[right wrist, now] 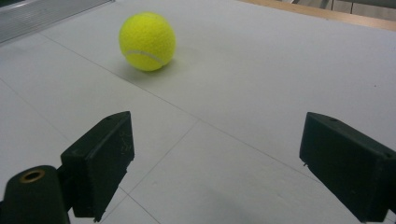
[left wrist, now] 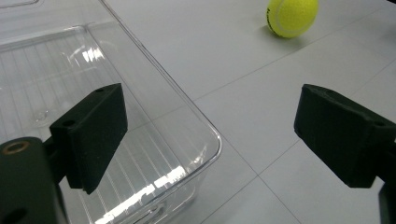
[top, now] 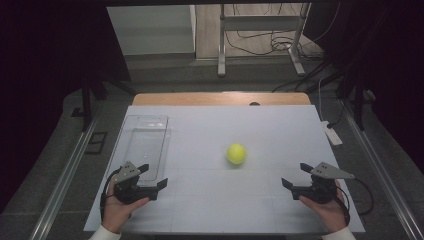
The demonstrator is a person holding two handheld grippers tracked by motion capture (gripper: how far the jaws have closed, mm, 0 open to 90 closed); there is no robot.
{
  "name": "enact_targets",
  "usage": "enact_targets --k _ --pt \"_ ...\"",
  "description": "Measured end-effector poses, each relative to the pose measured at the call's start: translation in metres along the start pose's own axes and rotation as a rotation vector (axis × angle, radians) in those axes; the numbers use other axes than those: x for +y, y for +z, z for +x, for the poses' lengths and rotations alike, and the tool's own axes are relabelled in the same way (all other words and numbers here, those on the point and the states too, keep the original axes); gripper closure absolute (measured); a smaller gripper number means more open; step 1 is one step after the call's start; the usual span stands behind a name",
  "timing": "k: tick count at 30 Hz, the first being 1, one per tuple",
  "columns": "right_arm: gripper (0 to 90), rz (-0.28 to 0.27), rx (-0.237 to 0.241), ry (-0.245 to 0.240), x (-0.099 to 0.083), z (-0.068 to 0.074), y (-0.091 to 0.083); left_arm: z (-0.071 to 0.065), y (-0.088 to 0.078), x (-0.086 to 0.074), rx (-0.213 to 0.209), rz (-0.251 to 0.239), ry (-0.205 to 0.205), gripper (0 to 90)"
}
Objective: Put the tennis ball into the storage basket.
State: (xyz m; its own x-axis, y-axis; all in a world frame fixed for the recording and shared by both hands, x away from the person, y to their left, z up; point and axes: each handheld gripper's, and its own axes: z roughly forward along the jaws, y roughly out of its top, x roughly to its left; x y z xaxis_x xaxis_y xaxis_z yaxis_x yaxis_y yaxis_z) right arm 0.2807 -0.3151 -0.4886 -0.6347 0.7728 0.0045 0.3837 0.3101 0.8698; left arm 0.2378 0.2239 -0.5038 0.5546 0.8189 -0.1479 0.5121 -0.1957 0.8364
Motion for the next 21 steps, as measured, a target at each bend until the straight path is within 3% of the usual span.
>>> enact_targets --k 21 --pt "11.3 0.008 0.009 -0.003 -0.0012 0.0006 0.0010 -0.0003 0.0005 -0.0004 0.000 0.005 0.005 11.0"
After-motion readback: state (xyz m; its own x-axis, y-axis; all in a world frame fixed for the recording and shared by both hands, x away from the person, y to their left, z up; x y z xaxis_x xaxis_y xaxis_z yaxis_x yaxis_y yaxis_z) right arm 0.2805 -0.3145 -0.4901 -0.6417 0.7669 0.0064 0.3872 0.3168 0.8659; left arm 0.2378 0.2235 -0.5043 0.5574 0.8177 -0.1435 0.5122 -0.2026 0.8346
